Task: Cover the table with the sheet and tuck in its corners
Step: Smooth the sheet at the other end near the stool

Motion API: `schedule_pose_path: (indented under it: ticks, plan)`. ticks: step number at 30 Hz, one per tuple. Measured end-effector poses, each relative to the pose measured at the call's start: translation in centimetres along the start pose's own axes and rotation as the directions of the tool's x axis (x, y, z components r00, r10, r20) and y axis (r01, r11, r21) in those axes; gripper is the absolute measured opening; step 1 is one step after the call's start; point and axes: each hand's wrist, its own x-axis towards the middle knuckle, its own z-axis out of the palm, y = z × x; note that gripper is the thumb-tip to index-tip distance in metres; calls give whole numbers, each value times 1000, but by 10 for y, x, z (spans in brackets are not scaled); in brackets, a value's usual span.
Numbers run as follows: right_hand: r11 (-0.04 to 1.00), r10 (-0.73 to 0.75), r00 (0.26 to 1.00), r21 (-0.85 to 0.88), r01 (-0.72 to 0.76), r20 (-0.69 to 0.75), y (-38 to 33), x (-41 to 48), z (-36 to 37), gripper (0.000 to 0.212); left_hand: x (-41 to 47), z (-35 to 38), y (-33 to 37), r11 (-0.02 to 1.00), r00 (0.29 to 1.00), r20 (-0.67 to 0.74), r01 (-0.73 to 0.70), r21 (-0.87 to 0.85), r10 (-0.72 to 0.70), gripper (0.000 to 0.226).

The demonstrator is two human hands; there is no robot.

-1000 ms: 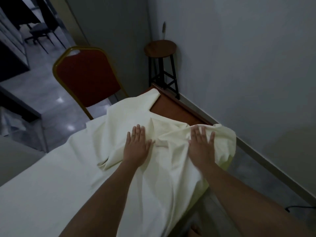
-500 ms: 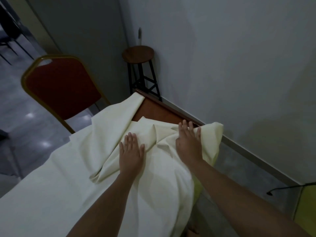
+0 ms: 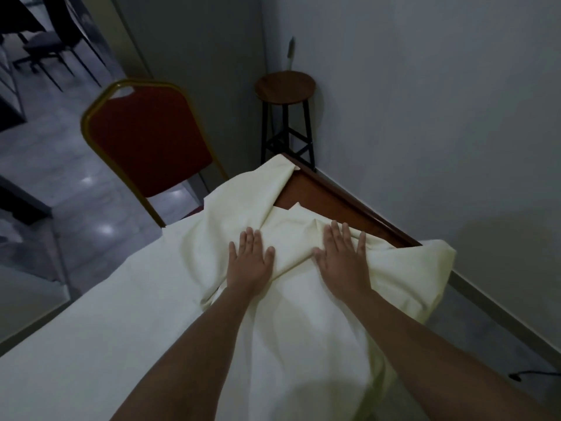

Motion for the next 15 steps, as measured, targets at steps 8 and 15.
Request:
schedule_pose_path:
  ticks: [8, 15]
  plan:
    - [997, -71, 997, 23, 71, -19, 9, 58, -8, 65, 87, -14, 32, 998, 999, 40, 28, 61, -30, 68]
    - [995, -98, 994, -17, 99, 57, 24, 75, 17, 66, 133, -14, 44, 995, 992, -91, 86, -55, -91, 65]
